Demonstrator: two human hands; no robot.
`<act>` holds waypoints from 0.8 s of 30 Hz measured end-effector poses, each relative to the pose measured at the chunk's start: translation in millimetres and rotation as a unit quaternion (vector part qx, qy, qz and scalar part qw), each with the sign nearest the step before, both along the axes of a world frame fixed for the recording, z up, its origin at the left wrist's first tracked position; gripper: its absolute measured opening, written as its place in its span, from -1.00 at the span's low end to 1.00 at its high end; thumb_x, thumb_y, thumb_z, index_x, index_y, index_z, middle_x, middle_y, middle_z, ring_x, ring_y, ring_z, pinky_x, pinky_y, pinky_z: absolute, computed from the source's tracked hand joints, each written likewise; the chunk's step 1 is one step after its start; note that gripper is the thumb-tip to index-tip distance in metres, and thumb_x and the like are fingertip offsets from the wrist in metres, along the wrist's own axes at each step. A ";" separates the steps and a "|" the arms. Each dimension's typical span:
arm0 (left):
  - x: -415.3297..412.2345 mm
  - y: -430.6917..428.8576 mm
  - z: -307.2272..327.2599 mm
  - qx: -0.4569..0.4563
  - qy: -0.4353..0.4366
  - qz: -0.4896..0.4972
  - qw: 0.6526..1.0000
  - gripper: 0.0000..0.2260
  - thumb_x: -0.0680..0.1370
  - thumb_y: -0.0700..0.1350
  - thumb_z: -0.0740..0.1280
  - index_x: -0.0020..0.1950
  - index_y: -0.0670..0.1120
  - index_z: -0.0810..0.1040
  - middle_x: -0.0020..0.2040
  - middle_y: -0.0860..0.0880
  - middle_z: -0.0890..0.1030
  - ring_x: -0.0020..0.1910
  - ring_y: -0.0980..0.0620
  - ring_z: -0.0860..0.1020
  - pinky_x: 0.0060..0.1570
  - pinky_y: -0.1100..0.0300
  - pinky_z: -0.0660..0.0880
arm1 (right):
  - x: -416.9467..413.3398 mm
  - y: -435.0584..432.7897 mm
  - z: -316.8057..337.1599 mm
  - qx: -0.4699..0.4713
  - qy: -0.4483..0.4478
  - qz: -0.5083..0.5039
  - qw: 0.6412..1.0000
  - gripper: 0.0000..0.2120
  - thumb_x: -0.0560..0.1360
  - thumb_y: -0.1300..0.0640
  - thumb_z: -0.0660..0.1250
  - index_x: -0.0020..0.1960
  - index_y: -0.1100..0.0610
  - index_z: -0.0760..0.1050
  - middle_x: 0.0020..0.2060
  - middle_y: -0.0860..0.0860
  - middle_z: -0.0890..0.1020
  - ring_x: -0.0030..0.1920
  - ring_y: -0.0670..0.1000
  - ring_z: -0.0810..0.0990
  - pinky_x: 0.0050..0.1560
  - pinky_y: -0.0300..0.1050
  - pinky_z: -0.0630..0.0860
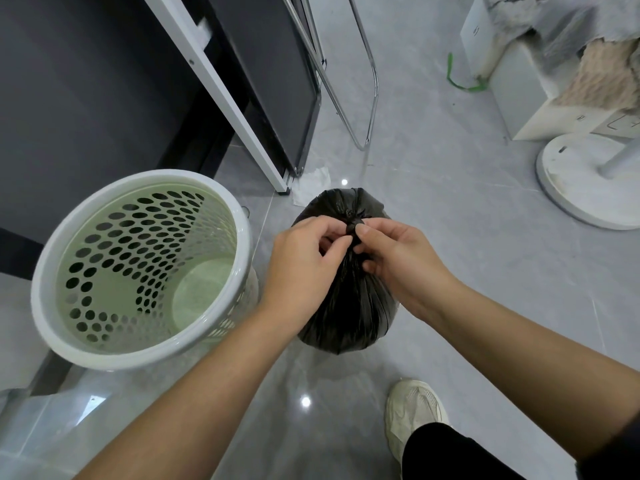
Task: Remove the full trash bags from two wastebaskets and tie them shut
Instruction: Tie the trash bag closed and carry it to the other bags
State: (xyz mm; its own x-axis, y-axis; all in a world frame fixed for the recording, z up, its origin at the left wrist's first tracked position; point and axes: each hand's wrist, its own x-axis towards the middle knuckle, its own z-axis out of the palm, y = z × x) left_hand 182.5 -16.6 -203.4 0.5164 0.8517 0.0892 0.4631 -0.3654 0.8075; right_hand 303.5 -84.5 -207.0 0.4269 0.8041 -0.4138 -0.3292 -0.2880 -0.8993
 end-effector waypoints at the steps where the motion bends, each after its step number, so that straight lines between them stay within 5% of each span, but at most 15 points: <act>1: 0.2 -0.2 0.7 -0.014 -0.006 0.003 1.000 -0.94 0.48 -0.10 0.39 -0.08 -0.03 0.64 -0.21 0.12 0.64 -0.19 0.21 0.56 -0.15 0.42 0.48 | -0.3 -0.8 -0.8 0.002 -0.037 0.000 0.999 -0.88 0.53 0.18 0.31 -0.12 0.11 0.61 -0.24 0.00 0.61 -0.19 -0.09 0.55 -0.21 -0.20 0.45; 8: 6.4 4.2 -1.7 -0.114 -0.021 0.029 0.993 -0.91 0.47 -0.15 0.39 -0.21 0.03 0.61 -0.32 0.12 0.61 -0.28 0.21 0.58 -0.21 0.40 0.47 | -3.6 -4.0 -5.1 0.039 -0.180 -0.026 0.983 -0.96 0.46 0.26 0.41 -0.10 0.16 0.60 -0.32 -0.02 0.65 -0.29 -0.14 0.63 -0.27 -0.35 0.49; 13: 8.1 3.9 -3.4 -0.089 -0.012 0.010 0.996 -0.90 0.45 -0.18 0.36 -0.23 0.00 0.60 -0.36 0.07 0.62 -0.29 0.08 0.61 -0.19 0.16 0.56 | 2.7 -6.1 -12.1 0.060 -0.233 0.013 0.971 -0.78 0.47 0.24 0.39 0.10 0.05 0.55 -0.35 0.00 0.58 -0.27 -0.04 0.60 -0.15 -0.09 0.59; 16: 8.5 2.6 -3.5 -0.069 -0.012 0.001 0.998 -0.91 0.45 -0.17 0.35 -0.23 -0.01 0.60 -0.34 0.06 0.62 -0.29 0.08 0.60 -0.17 0.10 0.58 | 7.3 -6.0 -15.6 0.058 -0.287 0.045 0.955 -0.80 0.48 0.19 0.36 0.04 -0.06 0.60 -0.37 0.01 0.57 -0.26 0.08 0.58 -0.11 0.03 0.58; 21: 7.0 4.9 -3.0 -0.046 0.007 -0.022 0.999 -0.92 0.47 -0.17 0.36 -0.20 -0.03 0.62 -0.35 0.09 0.63 -0.30 0.13 0.60 -0.17 0.19 0.55 | 15.0 -4.8 -20.3 0.049 -0.362 0.094 0.926 -0.81 0.46 0.20 0.36 0.01 -0.04 0.57 -0.19 -0.10 0.54 -0.20 -0.17 0.51 -0.10 -0.37 0.42; 24: 10.7 6.0 -2.5 -0.019 0.041 -0.036 0.998 -0.93 0.46 -0.15 0.35 -0.19 0.00 0.60 -0.30 0.11 0.60 -0.27 0.12 0.57 -0.15 0.15 0.53 | 16.9 -3.8 -24.4 0.045 -0.390 0.148 0.908 -0.76 0.44 0.15 0.38 0.08 -0.04 0.56 -0.06 -0.06 0.48 -0.06 -0.18 0.50 0.02 -0.41 0.40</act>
